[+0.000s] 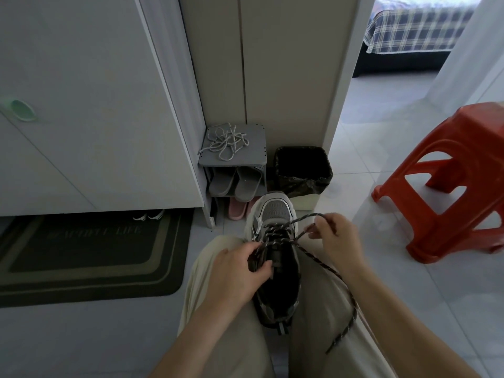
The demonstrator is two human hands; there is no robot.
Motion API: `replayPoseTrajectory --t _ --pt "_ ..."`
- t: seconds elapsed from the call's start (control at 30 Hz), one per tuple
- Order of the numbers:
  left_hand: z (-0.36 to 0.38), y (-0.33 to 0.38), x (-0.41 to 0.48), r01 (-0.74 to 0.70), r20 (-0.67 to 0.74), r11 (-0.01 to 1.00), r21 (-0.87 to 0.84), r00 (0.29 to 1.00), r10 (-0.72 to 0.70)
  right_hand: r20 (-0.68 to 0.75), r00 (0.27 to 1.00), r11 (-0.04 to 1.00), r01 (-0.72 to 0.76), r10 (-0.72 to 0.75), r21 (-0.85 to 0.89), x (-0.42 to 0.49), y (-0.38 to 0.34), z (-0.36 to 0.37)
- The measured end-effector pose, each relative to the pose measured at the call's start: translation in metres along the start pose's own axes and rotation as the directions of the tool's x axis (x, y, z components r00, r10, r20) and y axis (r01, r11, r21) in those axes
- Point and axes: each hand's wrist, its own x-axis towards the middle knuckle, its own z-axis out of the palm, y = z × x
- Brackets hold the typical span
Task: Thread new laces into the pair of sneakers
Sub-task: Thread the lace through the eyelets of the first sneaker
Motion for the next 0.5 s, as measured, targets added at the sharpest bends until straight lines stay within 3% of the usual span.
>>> replayPoseTrajectory --t 0.1,0.2,0.37,0.5 --pt "-0.001 0.000 0.001 -0.006 0.000 1.000 -0.004 1.000 0.006 0.170 0.985 0.987 0.025 0.002 -0.156 -0.009 0.005 0.000" --pt "0.000 0.001 0.001 -0.017 -0.006 1.000 -0.006 1.000 0.016 0.239 0.971 0.986 0.063 -0.024 -0.157 -0.013 0.008 0.004" --pt "-0.001 0.001 -0.001 -0.011 -0.005 1.000 -0.015 1.000 0.011 0.167 0.983 0.981 0.105 -0.078 -0.162 -0.011 0.007 0.006" --pt "-0.001 0.001 -0.001 -0.005 0.003 1.000 -0.014 1.000 0.005 0.040 0.999 0.997 0.022 -0.025 0.068 -0.003 0.000 0.002"
